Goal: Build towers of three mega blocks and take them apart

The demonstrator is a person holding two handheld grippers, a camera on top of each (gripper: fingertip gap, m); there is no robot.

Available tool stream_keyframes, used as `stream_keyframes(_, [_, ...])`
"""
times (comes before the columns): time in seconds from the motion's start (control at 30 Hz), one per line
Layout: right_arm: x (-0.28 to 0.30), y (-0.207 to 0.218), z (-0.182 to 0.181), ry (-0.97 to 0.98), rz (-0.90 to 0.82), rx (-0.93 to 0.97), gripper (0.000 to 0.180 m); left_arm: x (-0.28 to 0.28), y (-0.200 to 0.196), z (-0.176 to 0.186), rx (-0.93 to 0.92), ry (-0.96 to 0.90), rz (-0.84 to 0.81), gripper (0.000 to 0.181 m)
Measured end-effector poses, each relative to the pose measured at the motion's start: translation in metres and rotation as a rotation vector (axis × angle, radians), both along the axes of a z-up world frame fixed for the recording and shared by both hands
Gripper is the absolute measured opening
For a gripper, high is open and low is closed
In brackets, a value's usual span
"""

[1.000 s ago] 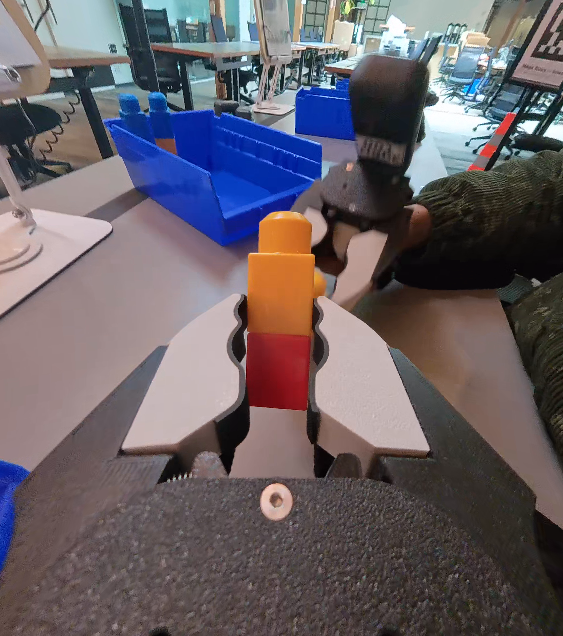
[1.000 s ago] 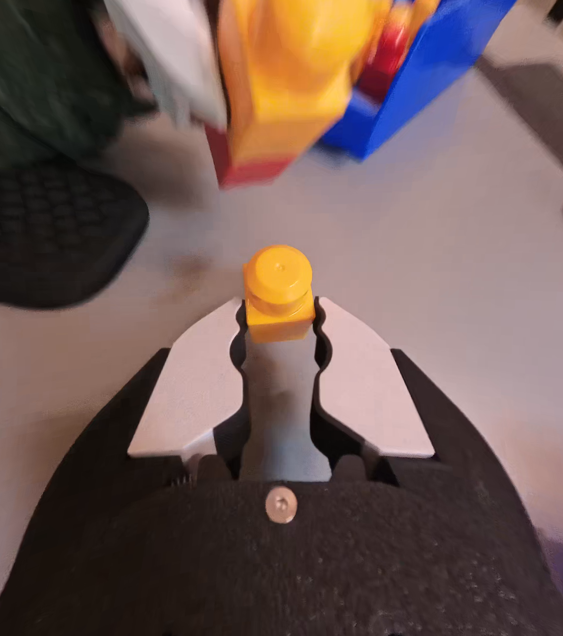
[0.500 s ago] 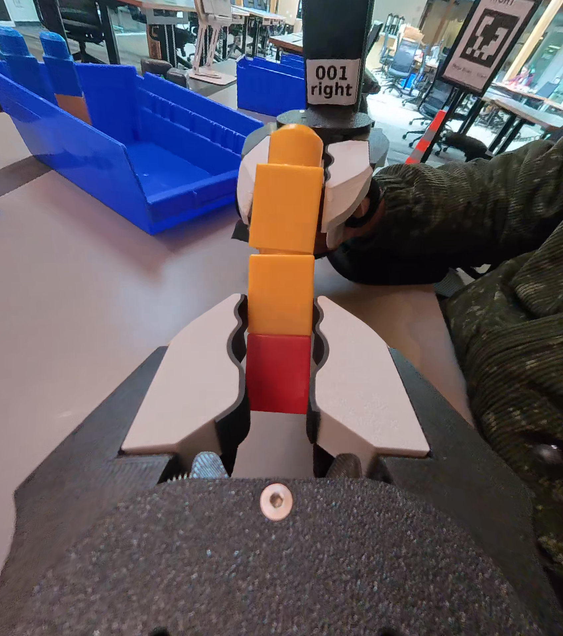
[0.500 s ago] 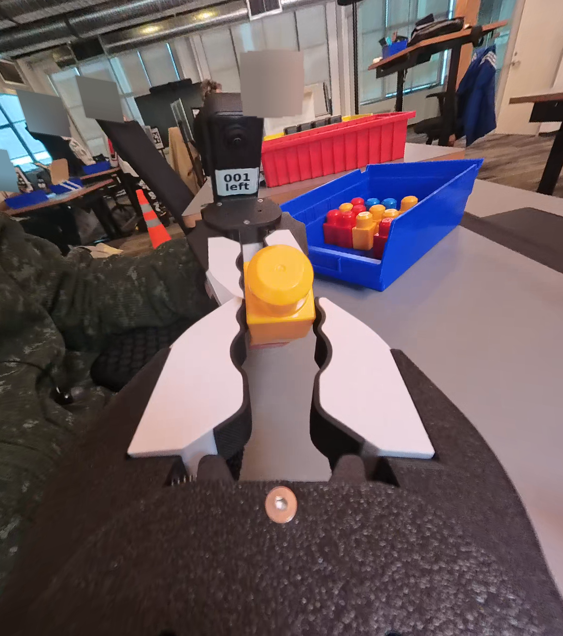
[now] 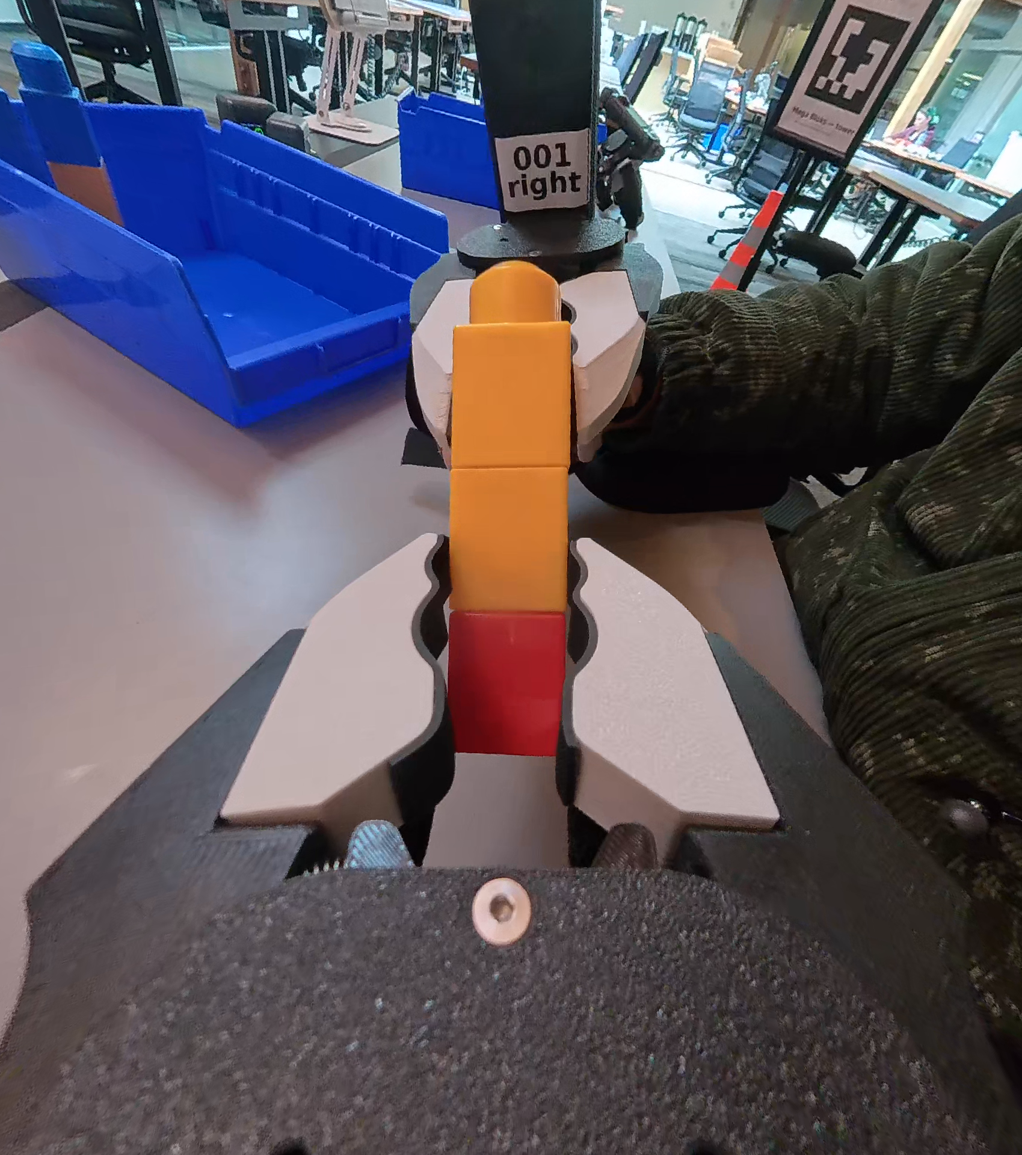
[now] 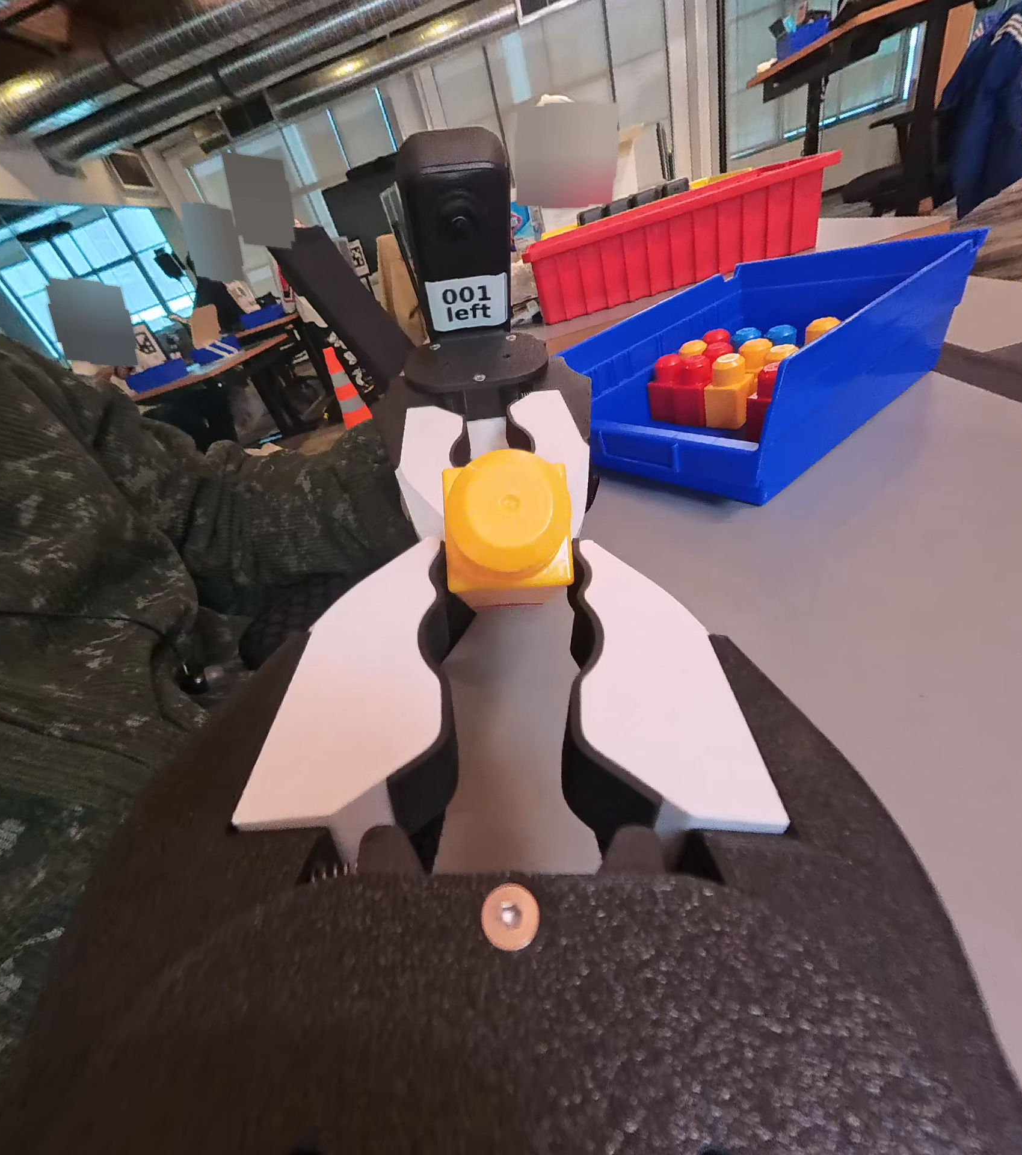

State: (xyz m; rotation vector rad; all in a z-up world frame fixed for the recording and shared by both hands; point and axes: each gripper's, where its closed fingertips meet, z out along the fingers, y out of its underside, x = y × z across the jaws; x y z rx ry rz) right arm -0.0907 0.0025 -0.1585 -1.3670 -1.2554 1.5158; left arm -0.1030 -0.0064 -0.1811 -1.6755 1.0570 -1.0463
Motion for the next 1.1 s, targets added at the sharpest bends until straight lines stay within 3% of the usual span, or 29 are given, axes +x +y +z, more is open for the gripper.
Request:
stream_keyframes(0.37, [0.018,0.017,0.014,-0.009,-0.099,0.101,0.047,-0.001,0.006,0.001,0.119,0.041,0.06,0.035])
stream_keyframes(0.63, [0.023,0.009,0.018,-0.017,-0.055,0.112,0.029,0.007,0.004,-0.015,0.099,0.089,0.036,0.035])
stream_keyframes(0.77, [0.033,0.019,0.035,-0.094,-0.101,0.217,0.029,0.001,0.02,-0.01,0.17,0.089,0.148,0.036])
stream_keyframes(0.93, [0.085,0.091,0.103,-0.175,-0.335,0.33,0.029,-0.027,0.048,0.0,0.265,0.086,0.38,0.003])
stream_keyframes(1.1, [0.16,0.215,0.123,-0.466,-0.621,0.372,0.029,-0.04,0.056,0.011,0.272,0.028,0.466,0.0])
